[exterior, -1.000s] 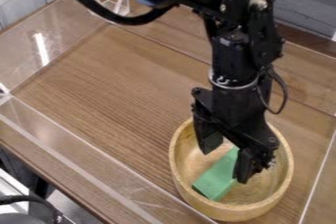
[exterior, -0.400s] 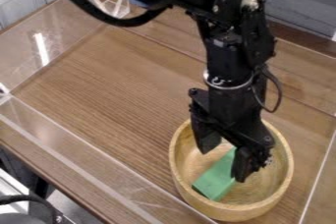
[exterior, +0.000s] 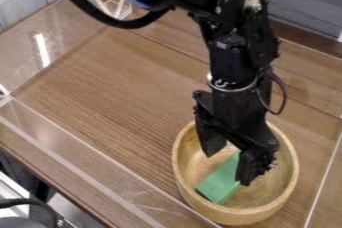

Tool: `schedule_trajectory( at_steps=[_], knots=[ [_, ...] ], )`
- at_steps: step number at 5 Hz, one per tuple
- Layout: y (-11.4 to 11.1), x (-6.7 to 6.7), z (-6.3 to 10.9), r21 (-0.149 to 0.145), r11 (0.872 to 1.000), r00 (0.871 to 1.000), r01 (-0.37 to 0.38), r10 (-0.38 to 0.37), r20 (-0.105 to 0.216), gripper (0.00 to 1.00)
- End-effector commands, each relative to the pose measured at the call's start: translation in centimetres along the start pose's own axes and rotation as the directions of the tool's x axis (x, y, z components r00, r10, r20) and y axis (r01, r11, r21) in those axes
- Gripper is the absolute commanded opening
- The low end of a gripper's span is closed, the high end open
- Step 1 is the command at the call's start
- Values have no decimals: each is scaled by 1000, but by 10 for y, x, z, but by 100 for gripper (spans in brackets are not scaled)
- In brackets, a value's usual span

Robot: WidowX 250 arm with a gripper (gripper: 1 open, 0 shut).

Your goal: Remove the green block from inside the brown bowl and put it on the table

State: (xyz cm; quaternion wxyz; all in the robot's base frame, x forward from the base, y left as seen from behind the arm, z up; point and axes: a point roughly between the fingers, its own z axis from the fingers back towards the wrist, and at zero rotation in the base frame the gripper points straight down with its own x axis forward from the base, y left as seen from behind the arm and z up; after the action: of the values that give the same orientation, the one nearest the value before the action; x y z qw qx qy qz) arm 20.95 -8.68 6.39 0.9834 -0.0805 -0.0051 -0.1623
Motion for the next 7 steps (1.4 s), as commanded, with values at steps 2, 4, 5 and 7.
schedule_trajectory(
  at_steps=[2, 4, 5, 7],
  knots=[
    [3, 6, -1, -4, 1000, 1000, 5, -5, 31, 100],
    [3, 8, -16, 1, 999, 999, 32, -32, 36, 100],
    [3, 9, -25, 6, 999, 998, 41, -41, 36, 100],
    [4, 10, -31, 7, 999, 999, 32, -32, 41, 0]
  ],
)
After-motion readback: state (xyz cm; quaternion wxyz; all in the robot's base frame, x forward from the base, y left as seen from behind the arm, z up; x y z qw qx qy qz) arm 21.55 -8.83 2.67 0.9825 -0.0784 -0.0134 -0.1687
